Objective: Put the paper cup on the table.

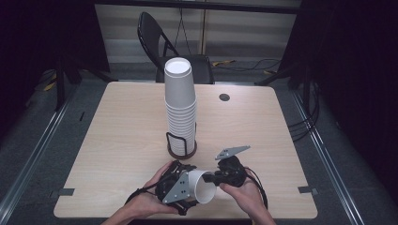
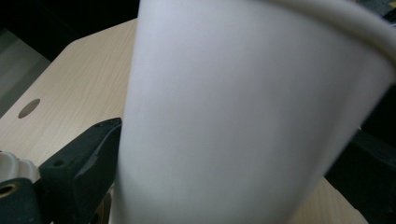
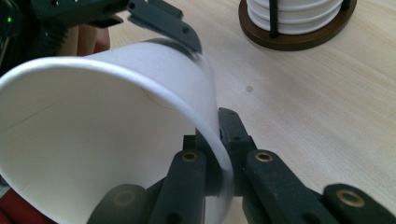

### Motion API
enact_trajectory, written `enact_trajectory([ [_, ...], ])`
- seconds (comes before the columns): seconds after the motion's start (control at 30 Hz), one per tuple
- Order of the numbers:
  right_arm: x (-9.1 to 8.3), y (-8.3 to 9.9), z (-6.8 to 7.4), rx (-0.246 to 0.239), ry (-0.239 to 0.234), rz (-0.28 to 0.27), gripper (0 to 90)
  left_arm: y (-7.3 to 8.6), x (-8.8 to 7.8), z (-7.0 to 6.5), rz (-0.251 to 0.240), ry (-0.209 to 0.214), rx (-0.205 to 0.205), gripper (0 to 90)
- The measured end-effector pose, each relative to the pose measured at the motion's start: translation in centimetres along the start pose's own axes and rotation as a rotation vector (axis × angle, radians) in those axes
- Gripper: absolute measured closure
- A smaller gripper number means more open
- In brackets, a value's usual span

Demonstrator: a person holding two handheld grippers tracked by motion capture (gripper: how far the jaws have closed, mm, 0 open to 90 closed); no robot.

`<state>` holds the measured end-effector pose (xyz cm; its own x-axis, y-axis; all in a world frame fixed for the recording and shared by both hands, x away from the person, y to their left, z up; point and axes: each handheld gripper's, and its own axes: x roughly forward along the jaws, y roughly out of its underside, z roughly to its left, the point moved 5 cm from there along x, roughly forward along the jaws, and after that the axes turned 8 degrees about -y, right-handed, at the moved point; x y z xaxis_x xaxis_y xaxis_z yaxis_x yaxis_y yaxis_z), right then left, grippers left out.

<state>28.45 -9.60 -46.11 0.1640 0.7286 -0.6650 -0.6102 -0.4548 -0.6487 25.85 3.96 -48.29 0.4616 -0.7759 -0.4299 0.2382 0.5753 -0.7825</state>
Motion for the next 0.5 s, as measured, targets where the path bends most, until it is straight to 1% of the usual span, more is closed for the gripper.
enact_trajectory([
  [0.03, 0.1, -0.1, 0.1, 0.01, 0.009, 0.007, 88.4, -0.1, 0.0, -0.1, -0.003, 0.001, 0.001, 4.5],
  [0.07, 0.2, -0.1, 0.2, 0.015, 0.005, 0.003, 88.6, -0.3, 0.1, -0.1, -0.012, 0.001, -0.004, 4.5],
  [0.1, 0.3, -0.2, 0.2, 0.017, 0.007, 0.006, 88.7, -0.4, 0.1, -0.1, -0.009, -0.003, 0.013, 4.3],
  [0.13, 0.4, -0.2, 0.2, 0.02, 0.005, 0.004, 88.7, -0.6, 0.2, -0.3, -0.02, -0.002, 0.004, 5.0],
  [0.2, 0.5, -0.2, 0.3, 0.027, 0.004, 0.003, 88.7, -0.8, 0.3, -0.4, -0.021, 0.0, 0.008, 5.0],
  [0.27, 0.8, -0.2, 0.4, 0.034, 0.005, 0.007, 88.8, -0.9, 0.3, -0.5, -0.022, 0.009, -0.005, 3.9],
  [0.3, 0.8, -0.2, 0.5, 0.039, 0.005, 0.005, 88.8, -1.0, 0.3, -0.5, -0.027, 0.014, 0.0, 3.9],
  [0.33, 0.9, -0.2, 0.6, 0.043, 0.003, 0.009, 88.9, -1.0, 0.3, -0.5, -0.028, 0.008, 0.004, 4.2],
  [0.37, 1.0, -0.2, 0.5, 0.05, 0.008, 0.008, 89.0, -1.0, 0.3, -0.5, -0.033, 0.004, 0.0, 5.0],
  [0.43, 1.0, -0.2, 0.5, 0.056, 0.003, 0.012, 88.9, -1.1, 0.3, -0.6, -0.035, 0.005, 0.007, 5.6],
  [0.47, 1.2, -0.2, 0.4, 0.066, 0.0, 0.014, 88.9, -1.1, 0.3, -0.7, -0.037, -0.001, 0.009, 5.6],
  [0.5, 1.3, -0.2, 0.5, 0.068, -0.002, 0.017, 88.9, -1.1, 0.2, -0.6, -0.031, -0.003, 0.023, 5.7],
])
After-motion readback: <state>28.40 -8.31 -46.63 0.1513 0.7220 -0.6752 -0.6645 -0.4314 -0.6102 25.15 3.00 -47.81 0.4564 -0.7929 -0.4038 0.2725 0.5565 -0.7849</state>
